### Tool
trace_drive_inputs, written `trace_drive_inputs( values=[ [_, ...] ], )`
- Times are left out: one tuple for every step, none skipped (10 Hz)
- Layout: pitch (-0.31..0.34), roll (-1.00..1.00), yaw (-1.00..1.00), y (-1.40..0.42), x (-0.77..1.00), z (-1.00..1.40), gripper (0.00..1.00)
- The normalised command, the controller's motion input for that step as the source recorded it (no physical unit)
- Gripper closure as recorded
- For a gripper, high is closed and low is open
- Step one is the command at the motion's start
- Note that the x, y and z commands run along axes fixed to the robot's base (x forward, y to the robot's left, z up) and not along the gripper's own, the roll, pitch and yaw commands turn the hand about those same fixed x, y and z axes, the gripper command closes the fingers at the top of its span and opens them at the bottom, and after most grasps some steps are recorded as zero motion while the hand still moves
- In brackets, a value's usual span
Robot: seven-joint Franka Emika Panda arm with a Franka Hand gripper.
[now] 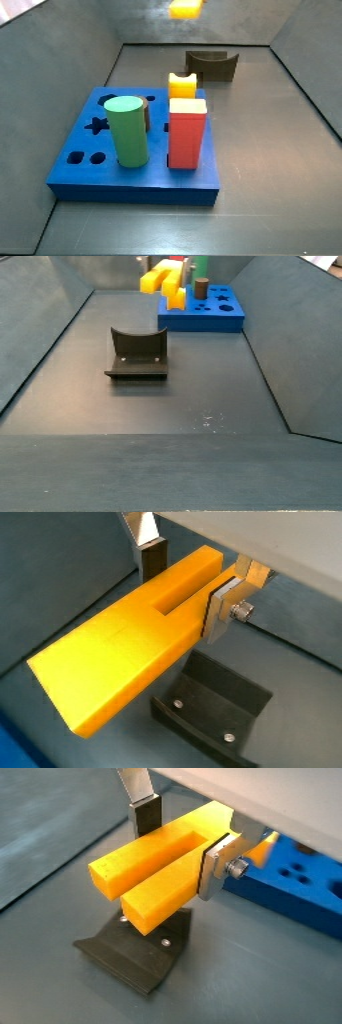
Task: Pick up the double-square object. Move up. Place the double-square object on the fixture. Regrasp the double-square object. Move to above the board. Insert the double-square object.
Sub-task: Place the double-square object on the fixture.
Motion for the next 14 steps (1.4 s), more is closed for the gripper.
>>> trace_drive_inputs(
  values=[
    [0.052, 0.04, 0.85, -0.05, 0.84, -0.01, 1.00],
    [0.069, 0.03, 0.61, -0.03, 0.73, -0.01, 1.00],
    [0.088, 0.02, 0.32, -0.01, 0.59, 0.00, 1.00],
    [0.062, -1.00, 0.03, -0.12, 0.55, -0.09, 1.00],
    [0.069, -1.00, -0.01, -0.08, 0.44, -0.08, 1.00],
    [0.081, -1.00, -0.02, -0.01, 0.36, -0.05, 1.00],
    [0.098, -1.00, -0.03, 0.01, 0.30, -0.03, 1.00],
    [0.109, -1.00, -0.04, 0.02, 0.24, -0.02, 1.00],
    [0.120, -1.00, -0.05, 0.03, 0.16, -0.02, 1.00],
    [0.129, -1.00, -0.06, 0.04, 0.10, -0.02, 1.00],
    [0.129, -1.00, -0.07, 0.04, 0.08, -0.01, 1.00],
    [0.130, -1.00, -0.09, 0.04, 0.07, -0.01, 1.00],
    [0.140, -1.00, -0.12, 0.04, 0.08, -0.02, 1.00],
    [0.140, -0.88, -0.13, 0.05, 0.10, -0.02, 1.00]
  ],
)
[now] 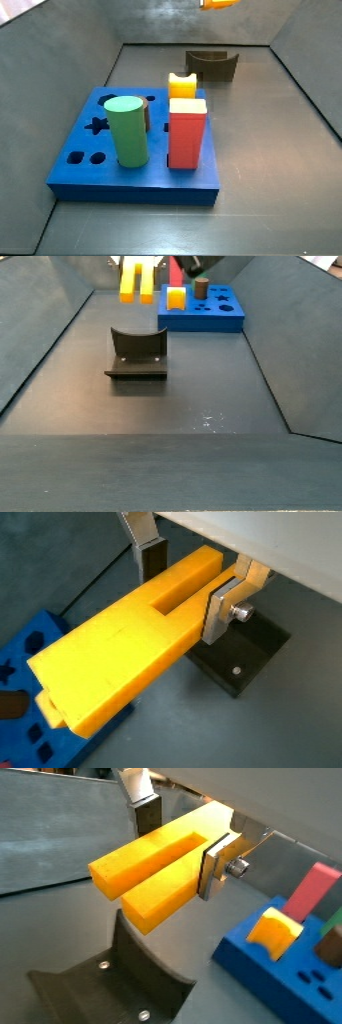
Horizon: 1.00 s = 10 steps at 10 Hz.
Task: Pick up the double-square object. Move up. Place the double-square object on the fixture. Regrasp the double-square object. Move to above the board. Insert the double-square object.
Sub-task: Place the double-square object on the fixture.
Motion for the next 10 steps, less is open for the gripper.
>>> trace_drive_inputs(
  values=[
    [0.129, -0.77, -0.13, 0.05, 0.10, -0.02, 1.00],
    [0.091, -0.50, -0.13, 0.05, 0.09, -0.02, 1.00],
    [0.074, -0.39, -0.13, 0.05, 0.09, -0.02, 1.00],
    [0.048, -0.23, -0.12, 0.03, 0.08, -0.01, 1.00],
    [0.166, -1.00, -0.08, 0.13, 0.13, -1.00, 1.00],
    [0.151, -1.00, -0.10, 0.14, 0.14, -1.00, 1.00],
    [0.166, -0.94, -0.11, 0.14, 0.14, -1.00, 1.00],
    [0.160, -0.76, -0.13, 0.14, 0.17, -1.00, 1.00],
    [0.136, -0.60, -0.15, 0.14, 0.18, -1.00, 1.00],
    [0.112, -0.44, -0.16, 0.14, 0.18, -1.00, 1.00]
  ],
)
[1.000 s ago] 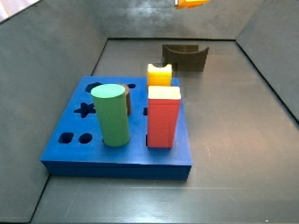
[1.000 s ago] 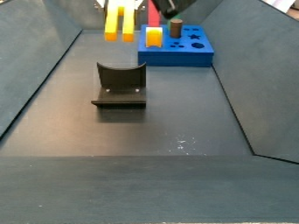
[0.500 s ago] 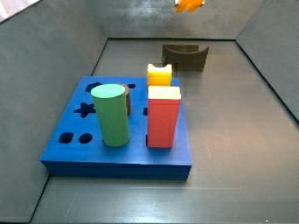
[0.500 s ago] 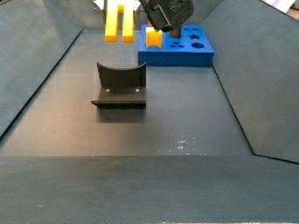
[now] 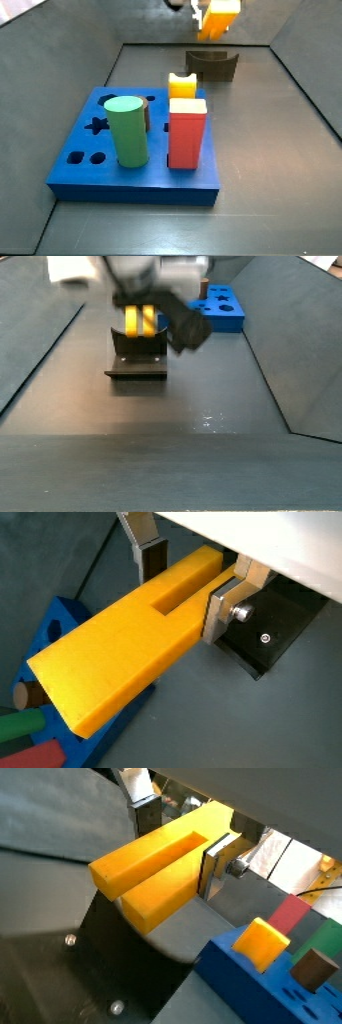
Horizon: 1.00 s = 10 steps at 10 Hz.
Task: Pick up the double-square object. Move up. Place the double-square object on the fixture. Regrasp the double-square object. Move to above the board. Insert the double-square object.
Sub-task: Place the double-square object on the fixture, then regrasp the double-square object.
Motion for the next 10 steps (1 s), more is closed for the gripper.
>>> trace_drive_inputs(
  values=[
    [0.089, -0.29, -0.17, 0.14, 0.19, -1.00, 1.00],
    [0.048, -0.19, -0.16, 0.13, 0.19, -1.00, 1.00],
    [0.023, -0.17, -0.16, 0.13, 0.18, -0.92, 1.00],
    [0.006, -0.16, -0.15, 0.10, 0.15, -0.72, 1.00],
    [-0.008, -0.15, -0.12, 0.08, 0.12, -0.48, 1.00],
    [-0.019, -0.14, -0.11, 0.06, 0.10, -0.31, 1.00],
    [0.000, 0.00, 0.00, 0.00, 0.00, 0.00, 0.00],
    [0.005, 0.00, -0.01, 0.00, 0.00, 1.00, 0.00],
    [0.010, 0.00, 0.00, 0.00, -0.01, 1.00, 0.00],
    [0.018, 0.02, 0.00, 0.00, -0.02, 1.00, 0.00]
  ],
)
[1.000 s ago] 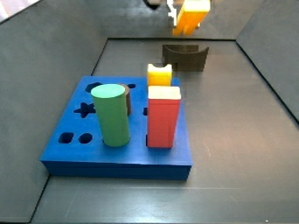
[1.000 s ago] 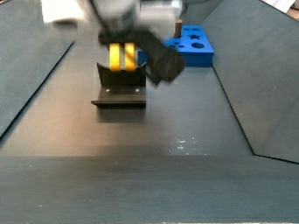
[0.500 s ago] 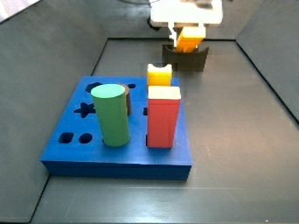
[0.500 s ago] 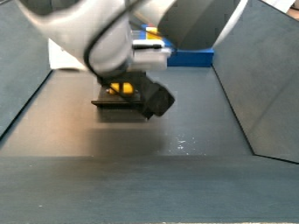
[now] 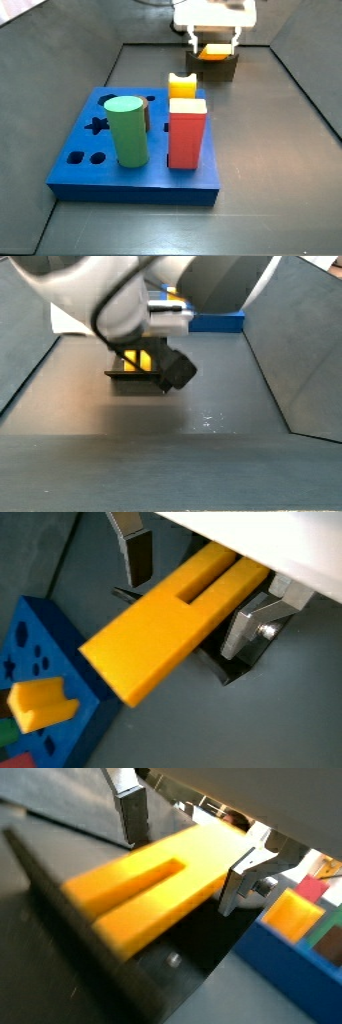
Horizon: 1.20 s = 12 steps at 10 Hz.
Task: Pick up the double-square object. Move up. Place the double-square object on the fixture. Regrasp the double-square object. Move to above the board. Insert the double-square object.
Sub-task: Regrasp the double-square object.
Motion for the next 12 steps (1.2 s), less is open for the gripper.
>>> trace_drive_inputs(
  values=[
    [0.023, 0.03, 0.01, 0.00, -0.02, 1.00, 0.00],
    [0.047, 0.05, 0.01, 0.00, -0.03, 1.00, 0.00],
    [0.056, 0.05, 0.00, 0.00, -0.03, 0.99, 0.00],
    [0.070, 0.06, 0.00, 0.00, -0.03, 0.76, 0.00],
    [0.076, 0.06, -0.01, 0.00, -0.03, 0.58, 0.00],
    [0.070, 0.05, -0.02, 0.00, -0.03, 0.34, 0.00],
    [0.073, 1.00, 0.02, -0.94, 0.00, 1.00, 0.00],
    [0.069, 1.00, 0.02, -1.00, 0.00, 0.97, 0.00],
    [0.063, 1.00, 0.02, -1.00, -0.02, 0.95, 0.00],
    [0.053, 1.00, 0.02, -1.00, -0.07, 0.91, 0.00],
    [0.049, 1.00, 0.02, -0.95, -0.08, 0.80, 0.00],
    [0.046, 1.00, 0.02, -0.77, -0.07, 0.58, 0.00]
  ],
)
